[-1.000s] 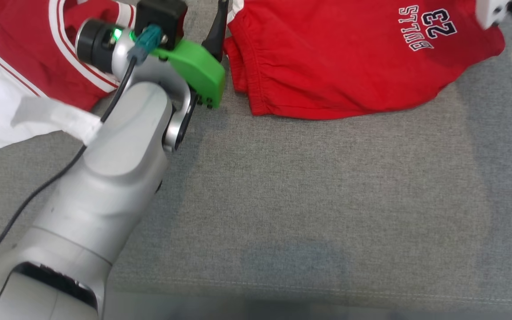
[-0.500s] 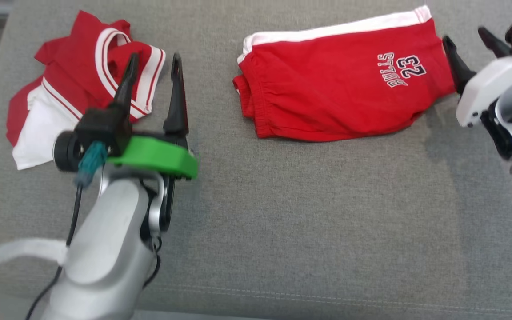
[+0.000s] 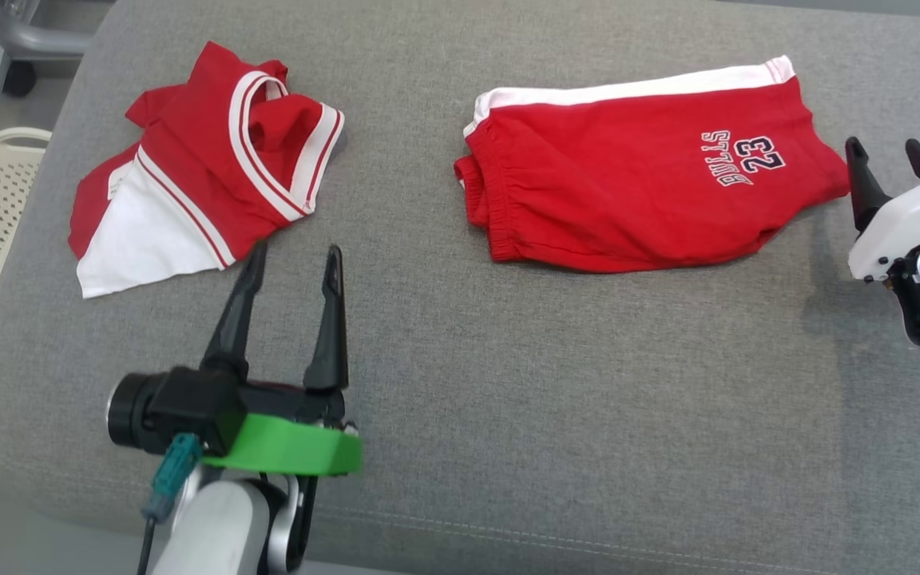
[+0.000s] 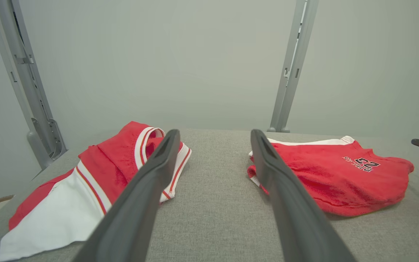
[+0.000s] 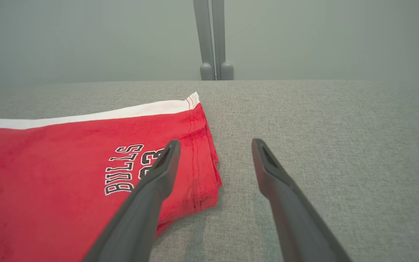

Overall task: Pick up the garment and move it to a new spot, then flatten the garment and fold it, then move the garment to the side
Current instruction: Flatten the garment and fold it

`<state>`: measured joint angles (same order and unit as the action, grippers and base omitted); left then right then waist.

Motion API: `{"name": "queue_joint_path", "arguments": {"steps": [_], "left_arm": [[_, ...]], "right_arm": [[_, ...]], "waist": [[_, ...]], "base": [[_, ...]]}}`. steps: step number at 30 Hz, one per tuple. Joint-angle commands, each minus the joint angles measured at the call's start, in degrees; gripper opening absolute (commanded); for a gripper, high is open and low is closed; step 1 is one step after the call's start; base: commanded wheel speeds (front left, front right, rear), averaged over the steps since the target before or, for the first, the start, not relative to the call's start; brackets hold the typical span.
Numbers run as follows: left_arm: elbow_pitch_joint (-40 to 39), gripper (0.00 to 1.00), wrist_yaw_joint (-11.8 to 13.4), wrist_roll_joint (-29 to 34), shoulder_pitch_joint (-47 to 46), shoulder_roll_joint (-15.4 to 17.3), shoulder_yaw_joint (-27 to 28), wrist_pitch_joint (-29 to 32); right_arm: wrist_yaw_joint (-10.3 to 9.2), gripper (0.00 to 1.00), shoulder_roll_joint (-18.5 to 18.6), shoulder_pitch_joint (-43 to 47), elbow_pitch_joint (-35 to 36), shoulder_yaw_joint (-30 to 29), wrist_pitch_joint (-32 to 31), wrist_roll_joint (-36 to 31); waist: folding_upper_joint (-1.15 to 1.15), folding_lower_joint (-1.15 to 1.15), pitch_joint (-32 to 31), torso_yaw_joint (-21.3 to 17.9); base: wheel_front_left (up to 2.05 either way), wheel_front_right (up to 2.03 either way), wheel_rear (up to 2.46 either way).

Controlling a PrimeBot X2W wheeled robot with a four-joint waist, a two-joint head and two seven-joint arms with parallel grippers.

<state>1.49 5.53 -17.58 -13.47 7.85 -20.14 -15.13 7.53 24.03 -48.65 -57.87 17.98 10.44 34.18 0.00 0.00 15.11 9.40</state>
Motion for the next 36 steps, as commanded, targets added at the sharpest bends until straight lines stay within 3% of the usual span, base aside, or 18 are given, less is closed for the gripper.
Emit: {"name": "queue_joint_path", "arguments": {"steps": [1, 16, 17, 18, 20, 21, 23, 36], "left_arm": [[-0.4, 1.00, -0.4, 0.5, 1.0, -0.2, 0.4, 0.0], [-2.0, 1.00, -3.4, 5.1, 5.0, -3.1, 3.4, 0.0], [-2.0, 1.00, -3.5, 5.3, 5.0, -3.3, 3.5, 0.0], [-1.8, 1.00, -3.7, 5.4, 5.1, -3.4, 3.5, 0.0], [-1.7, 1.00, -4.1, 5.5, 5.3, -3.7, 3.7, 0.0], [-1.4, 1.00, -4.1, 5.6, 5.4, -3.8, 3.7, 0.0], [-1.1, 1.00, -4.3, 5.7, 5.6, -4.0, 4.0, 0.0], [1.5, 1.00, -5.1, 5.9, 6.4, -4.5, 4.7, 0.0]], "right_arm": [[-0.08, 1.00, 0.0, 0.0, -0.5, -0.4, 0.3, 0.0], [-0.08, 0.99, -2.2, -2.3, -7.5, -4.0, -0.9, 0.3], [-0.08, 0.82, -2.3, -2.4, -7.8, -3.9, -1.3, 0.3], [-0.08, 0.57, -2.4, -2.5, -8.0, -3.8, -1.5, 0.2], [-0.08, 0.35, -2.6, -2.6, -8.4, -3.6, -1.8, 0.1], [-0.08, 0.17, -2.8, -2.6, -8.5, -3.5, -1.8, 0.1], [-0.08, 0.00, -2.8, -2.5, -8.6, -3.1, -1.4, -0.3], [-0.08, 0.00, -3.8, 0.7, -7.7, -2.8, -0.1, 1.5]], "waist": [[0.00, 0.00, 1.0, 0.6], [0.00, 0.00, 5.4, 3.1], [0.00, 0.00, 5.4, 3.2], [0.00, 0.00, 5.4, 3.2], [0.00, 0.00, 5.3, 3.2], [0.00, 0.00, 5.2, 3.1], [0.00, 0.00, 4.9, 2.9], [0.00, 0.00, 1.6, 0.7]], "base": [[0.00, 0.00, 0.00], [0.00, 0.00, 0.00], [0.00, 0.00, 0.00], [0.00, 0.00, 0.00], [0.00, 0.00, 0.00], [0.00, 0.00, 0.00], [0.00, 0.00, 0.00], [0.00, 0.00, 0.00]]}}
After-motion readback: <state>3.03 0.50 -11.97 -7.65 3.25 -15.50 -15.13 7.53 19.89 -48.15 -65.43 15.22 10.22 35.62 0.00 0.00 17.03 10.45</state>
